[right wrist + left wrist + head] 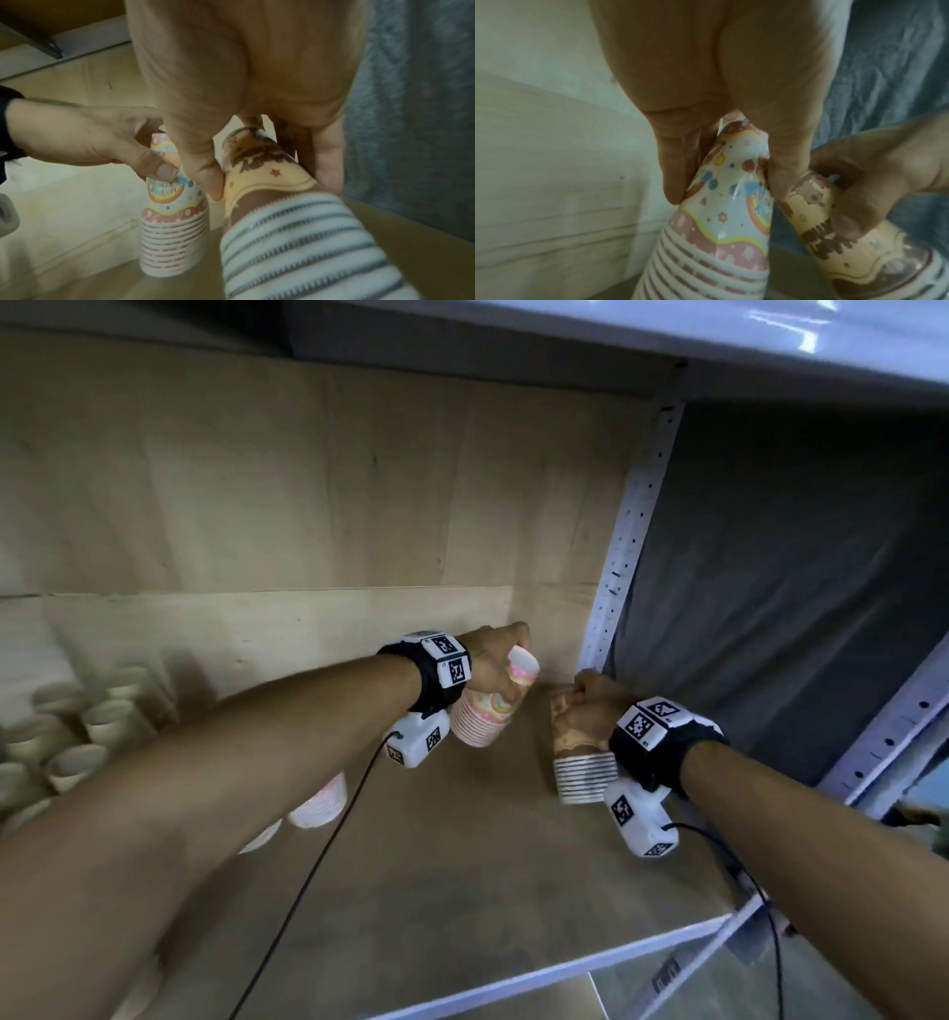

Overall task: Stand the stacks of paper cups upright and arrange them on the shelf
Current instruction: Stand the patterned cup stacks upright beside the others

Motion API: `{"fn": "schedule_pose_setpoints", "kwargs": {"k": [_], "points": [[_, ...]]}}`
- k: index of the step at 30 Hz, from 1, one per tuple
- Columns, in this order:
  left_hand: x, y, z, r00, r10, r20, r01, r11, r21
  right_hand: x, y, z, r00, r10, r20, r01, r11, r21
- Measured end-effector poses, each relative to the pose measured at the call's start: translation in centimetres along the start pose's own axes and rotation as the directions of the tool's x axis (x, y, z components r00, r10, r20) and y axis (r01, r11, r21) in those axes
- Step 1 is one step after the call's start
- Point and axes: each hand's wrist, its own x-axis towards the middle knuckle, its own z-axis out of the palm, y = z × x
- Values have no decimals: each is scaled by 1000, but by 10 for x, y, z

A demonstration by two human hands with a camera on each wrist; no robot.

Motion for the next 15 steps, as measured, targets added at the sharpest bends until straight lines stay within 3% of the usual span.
{"fn": "schedule_pose_setpoints", "kwargs": {"k": [5, 15], "points": [[-19, -24, -23, 992, -115, -48, 111, 992, -66, 14, -37, -1, 994, -103, -22, 101, 991, -90], [-49, -59, -36, 951, -288, -112, 273, 953, -129, 40, -83, 15, 944, -329, 4, 329, 943, -42]]}}
